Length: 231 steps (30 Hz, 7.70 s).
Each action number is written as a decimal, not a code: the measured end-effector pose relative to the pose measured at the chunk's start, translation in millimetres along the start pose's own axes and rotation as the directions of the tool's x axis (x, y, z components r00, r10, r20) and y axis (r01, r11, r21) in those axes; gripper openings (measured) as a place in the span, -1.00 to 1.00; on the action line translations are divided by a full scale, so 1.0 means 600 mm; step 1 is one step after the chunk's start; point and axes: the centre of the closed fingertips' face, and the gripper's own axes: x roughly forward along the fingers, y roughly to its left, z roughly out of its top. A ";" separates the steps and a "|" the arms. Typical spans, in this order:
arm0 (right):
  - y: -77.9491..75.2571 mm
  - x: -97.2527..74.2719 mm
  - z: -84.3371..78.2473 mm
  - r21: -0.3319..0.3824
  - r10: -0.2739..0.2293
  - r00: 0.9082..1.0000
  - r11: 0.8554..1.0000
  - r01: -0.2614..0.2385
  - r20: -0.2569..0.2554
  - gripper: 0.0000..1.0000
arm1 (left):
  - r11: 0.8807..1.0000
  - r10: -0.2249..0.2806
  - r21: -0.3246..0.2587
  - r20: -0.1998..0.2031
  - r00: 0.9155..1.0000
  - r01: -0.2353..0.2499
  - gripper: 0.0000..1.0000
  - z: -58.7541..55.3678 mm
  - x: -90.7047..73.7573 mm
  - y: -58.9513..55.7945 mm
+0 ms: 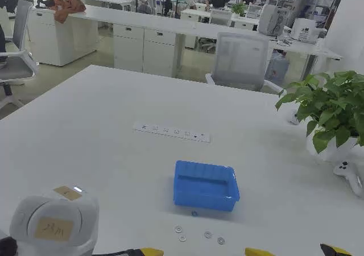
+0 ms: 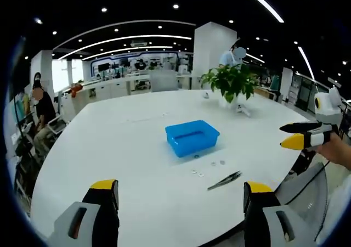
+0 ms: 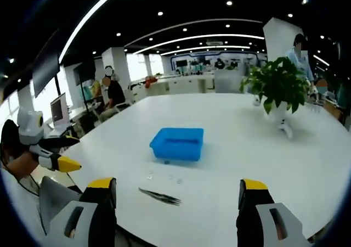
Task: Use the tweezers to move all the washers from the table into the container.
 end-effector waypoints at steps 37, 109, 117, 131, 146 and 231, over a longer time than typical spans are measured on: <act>0.006 0.001 -0.017 -0.043 -0.001 0.999 0.999 0.000 -0.043 0.82 | 0.999 -0.044 0.025 0.022 0.999 0.044 0.83 0.011 0.019 0.010; 0.085 0.032 -0.073 -0.110 0.115 0.970 0.984 -0.141 -0.214 0.59 | 0.622 -0.487 0.476 -0.387 0.783 0.622 -1.00 -0.107 0.194 -0.160; 0.140 0.042 -0.091 -0.188 0.221 0.939 0.943 -0.274 -0.262 0.21 | 0.581 -0.490 0.551 -0.351 0.798 0.599 -1.00 -0.080 0.128 -0.184; 0.189 0.071 -0.128 -0.351 0.330 0.851 0.803 -0.481 -0.409 -0.53 | 0.519 -0.481 0.605 -0.377 0.791 0.604 -1.00 -0.071 0.069 -0.206; 0.240 0.092 -0.147 -0.303 0.419 0.793 0.762 -0.572 -0.443 -0.70 | 0.487 -0.502 0.618 -0.380 0.777 0.617 -1.00 -0.052 0.034 -0.221; 0.153 0.294 -0.043 -0.236 0.254 0.927 0.917 -0.322 -0.277 -0.95 | 0.975 -0.065 0.212 -0.010 0.998 0.066 0.53 -0.060 0.056 -0.006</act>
